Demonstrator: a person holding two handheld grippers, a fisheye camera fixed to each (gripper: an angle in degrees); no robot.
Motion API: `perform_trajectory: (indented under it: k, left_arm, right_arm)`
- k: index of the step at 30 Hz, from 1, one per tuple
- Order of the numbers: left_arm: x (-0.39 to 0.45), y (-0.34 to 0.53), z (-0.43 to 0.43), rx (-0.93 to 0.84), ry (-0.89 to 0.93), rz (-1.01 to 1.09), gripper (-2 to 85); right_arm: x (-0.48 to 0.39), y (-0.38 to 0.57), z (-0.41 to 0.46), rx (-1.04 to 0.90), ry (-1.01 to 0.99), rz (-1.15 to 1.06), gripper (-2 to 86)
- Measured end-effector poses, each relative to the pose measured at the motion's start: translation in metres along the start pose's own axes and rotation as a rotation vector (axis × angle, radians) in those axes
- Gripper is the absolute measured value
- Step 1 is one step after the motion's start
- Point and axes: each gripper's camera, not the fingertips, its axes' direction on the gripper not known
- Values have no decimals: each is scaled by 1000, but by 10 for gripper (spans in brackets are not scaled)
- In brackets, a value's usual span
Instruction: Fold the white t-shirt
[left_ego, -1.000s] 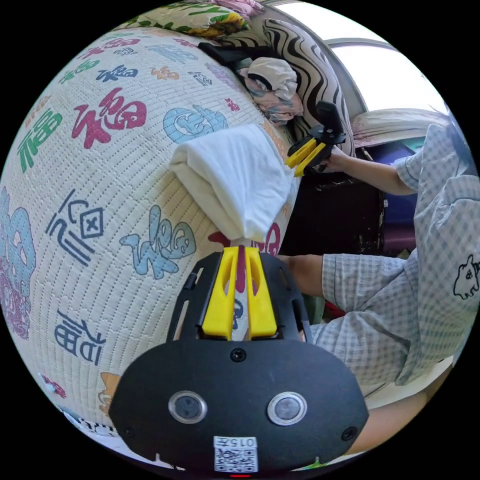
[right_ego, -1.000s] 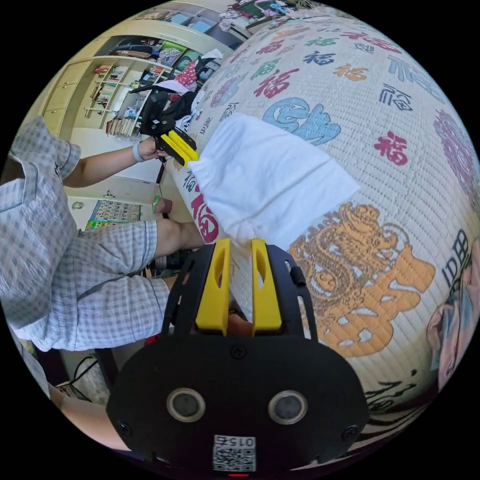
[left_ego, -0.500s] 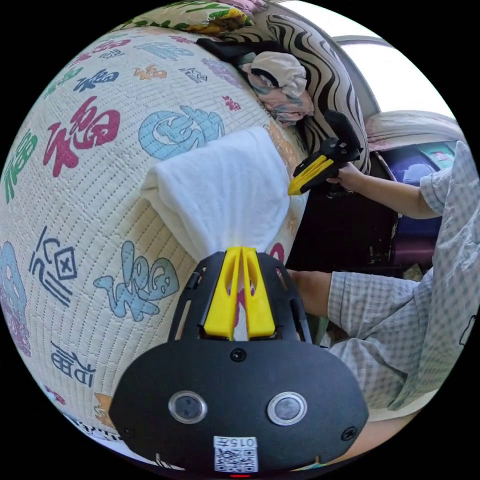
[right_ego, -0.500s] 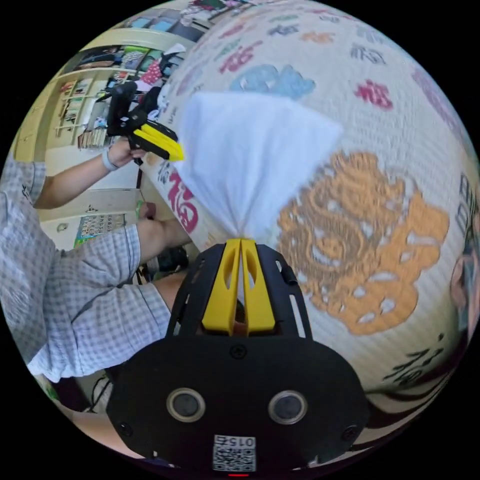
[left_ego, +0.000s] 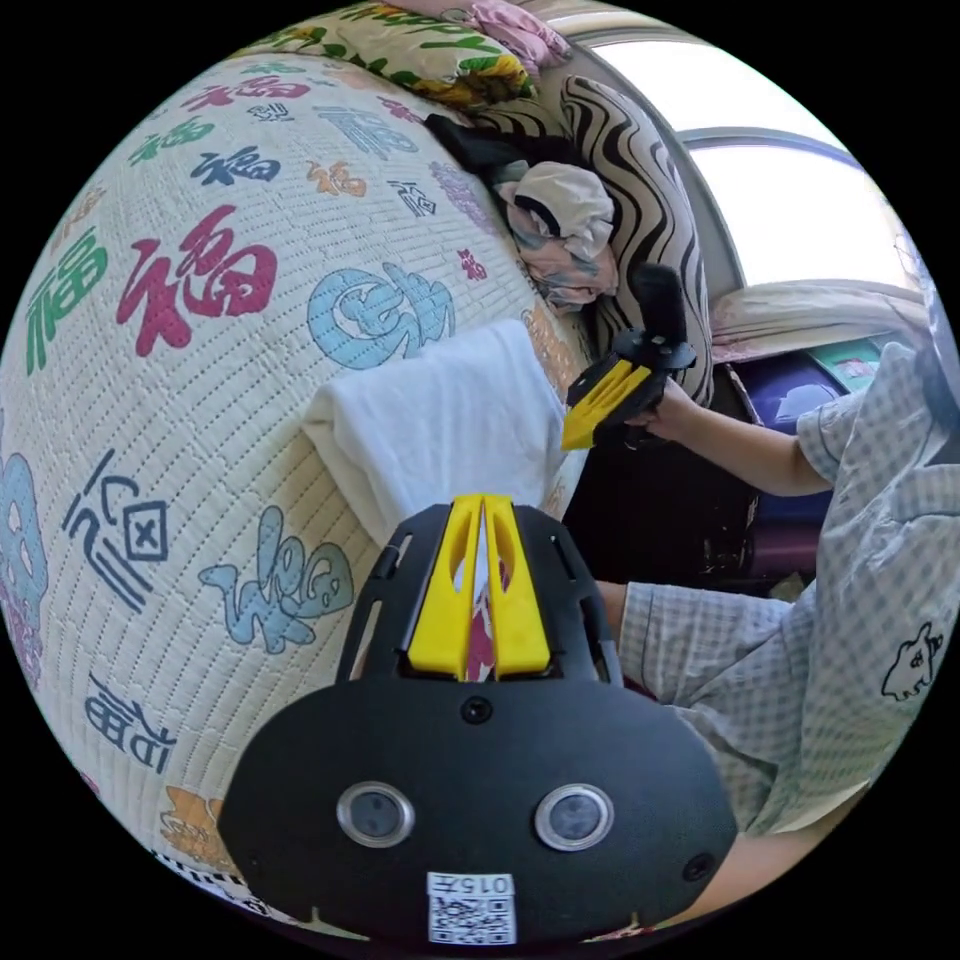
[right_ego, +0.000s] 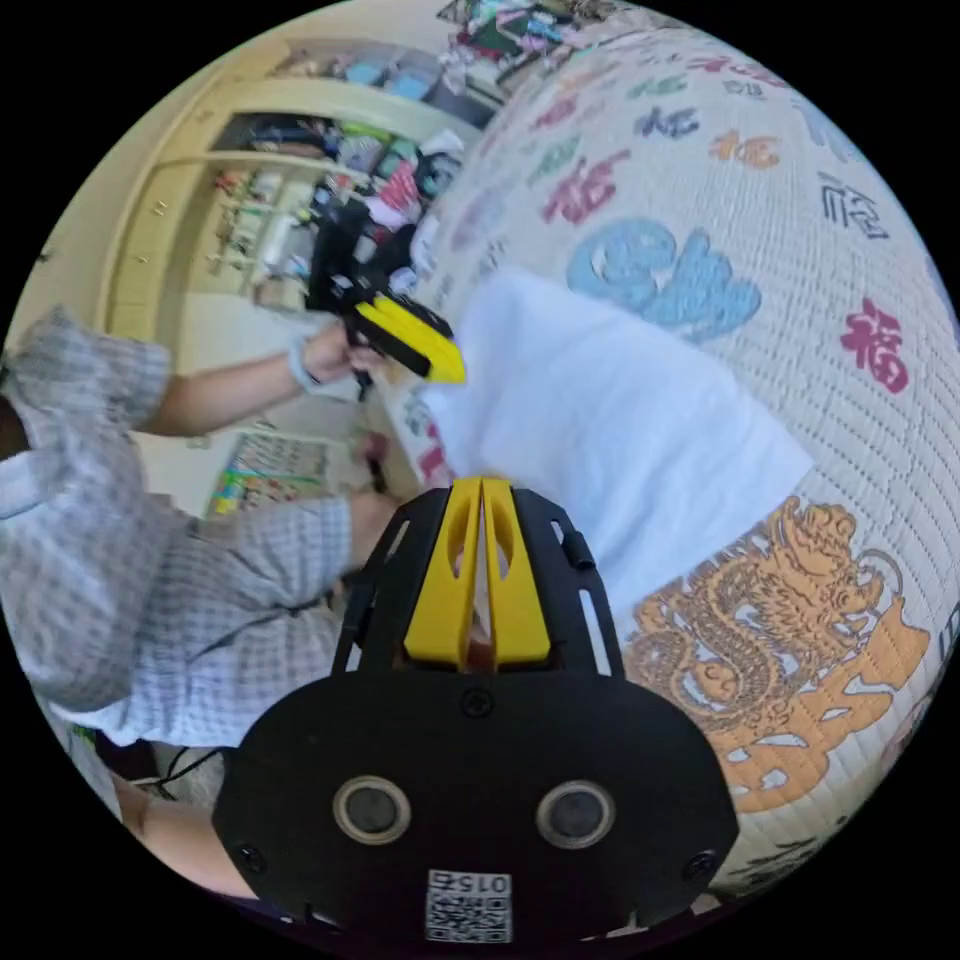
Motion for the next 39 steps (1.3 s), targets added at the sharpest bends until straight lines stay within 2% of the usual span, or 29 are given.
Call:
perform_trajectory:
  k: [1, 3, 4, 7, 10, 12, 14, 19, 23, 26, 33, 39]
  left_arm:
    - [-11, 7, 3, -27, -35, -27, -6]
    - [-26, 21, 2, -49, -13, -36, -5]
    - [-34, 32, -6, -30, 13, -59, -3]
    - [-54, 62, -35, 45, 38, -141, 25]
    - [-86, 96, -61, 177, 182, -239, 127]
    - [-100, 109, -65, 203, 203, -253, 147]
    - [-111, 115, -61, 192, 254, -233, 159]
    - [-132, 115, -44, 173, 437, -130, 137]
    - [-135, 119, -38, 90, 442, -89, 76]
    - [-143, 146, -54, 129, 466, -118, 49]
    - [-142, 284, -156, 276, 468, -242, 34]
    - [-144, 479, -290, 441, 275, -459, 31]
  right_arm:
    - [14, 3, 21, -83, 96, 17, -4]
    - [37, 18, 30, -95, 62, 51, -2]
    - [53, 30, 25, -43, 5, 115, 0]
    - [79, 68, -4, 118, -1, 207, 17]
    - [111, 101, -28, 314, -110, 258, 114]
    - [135, 106, -25, 349, -128, 277, 139]
    - [168, 95, -2, 300, -178, 274, 151]
    - [213, 74, 42, 310, -326, 195, 118]
    - [239, 59, 75, 243, -348, 218, 59]
    - [244, 54, 88, 233, -325, 235, 43]
    - [201, -17, 156, 138, -371, 130, 34]
    - [140, -149, 310, -8, -510, -21, 31]
